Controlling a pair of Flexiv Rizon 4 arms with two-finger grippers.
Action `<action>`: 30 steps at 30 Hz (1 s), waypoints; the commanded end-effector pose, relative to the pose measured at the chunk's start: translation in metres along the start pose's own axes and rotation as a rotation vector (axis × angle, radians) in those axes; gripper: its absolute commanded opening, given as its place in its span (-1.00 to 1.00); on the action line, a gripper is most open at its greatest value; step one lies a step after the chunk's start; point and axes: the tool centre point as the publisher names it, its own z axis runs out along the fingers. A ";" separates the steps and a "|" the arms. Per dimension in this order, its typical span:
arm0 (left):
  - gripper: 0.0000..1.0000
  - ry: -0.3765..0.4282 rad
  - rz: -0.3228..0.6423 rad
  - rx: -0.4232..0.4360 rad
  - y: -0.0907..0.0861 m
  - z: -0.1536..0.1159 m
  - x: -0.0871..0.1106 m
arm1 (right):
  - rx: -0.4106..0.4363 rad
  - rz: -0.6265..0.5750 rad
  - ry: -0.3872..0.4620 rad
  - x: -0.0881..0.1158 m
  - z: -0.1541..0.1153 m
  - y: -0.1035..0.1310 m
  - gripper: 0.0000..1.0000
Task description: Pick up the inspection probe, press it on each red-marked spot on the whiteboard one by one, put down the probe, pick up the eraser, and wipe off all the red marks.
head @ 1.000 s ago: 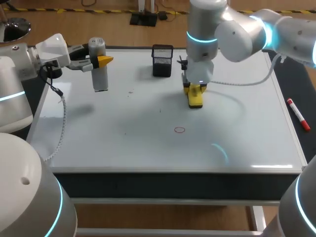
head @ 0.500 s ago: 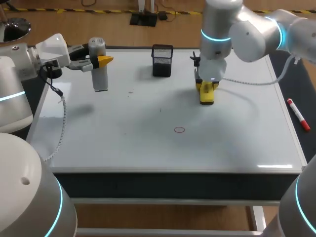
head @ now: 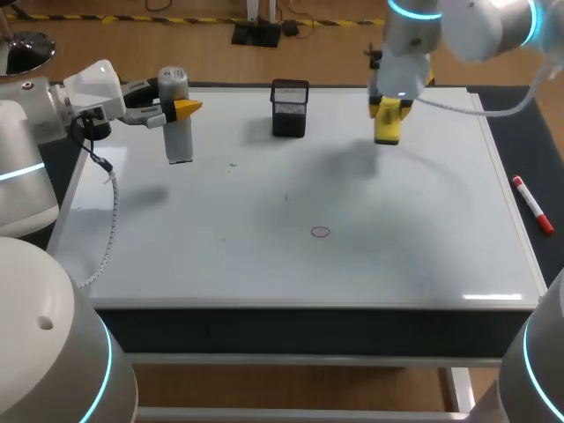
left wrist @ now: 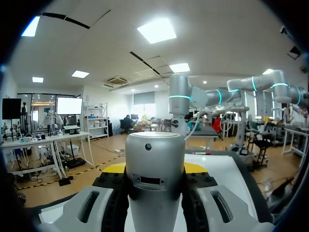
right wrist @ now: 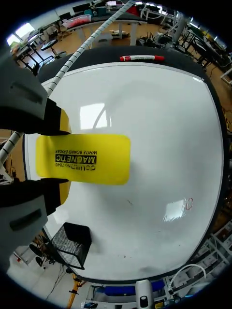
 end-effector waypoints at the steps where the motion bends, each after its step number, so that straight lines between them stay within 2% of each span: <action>1: -1.00 -0.001 0.002 0.003 0.000 0.000 0.000 | -0.023 0.018 0.001 0.017 0.001 -0.013 -1.00; 8: -1.00 -0.001 0.002 0.003 0.000 0.000 0.000 | -0.024 0.044 0.011 0.033 -0.001 -0.020 -1.00; 13: -1.00 -0.001 0.002 0.003 0.000 0.000 0.000 | -0.002 0.076 0.005 0.044 -0.006 -0.016 -1.00; 28: -1.00 -0.001 0.002 0.003 0.000 0.000 0.000 | -0.002 0.076 0.005 0.044 -0.006 -0.016 -1.00; 30: -1.00 0.033 0.024 0.004 -0.003 0.009 0.012 | -0.002 0.076 0.005 0.044 -0.006 -0.016 -1.00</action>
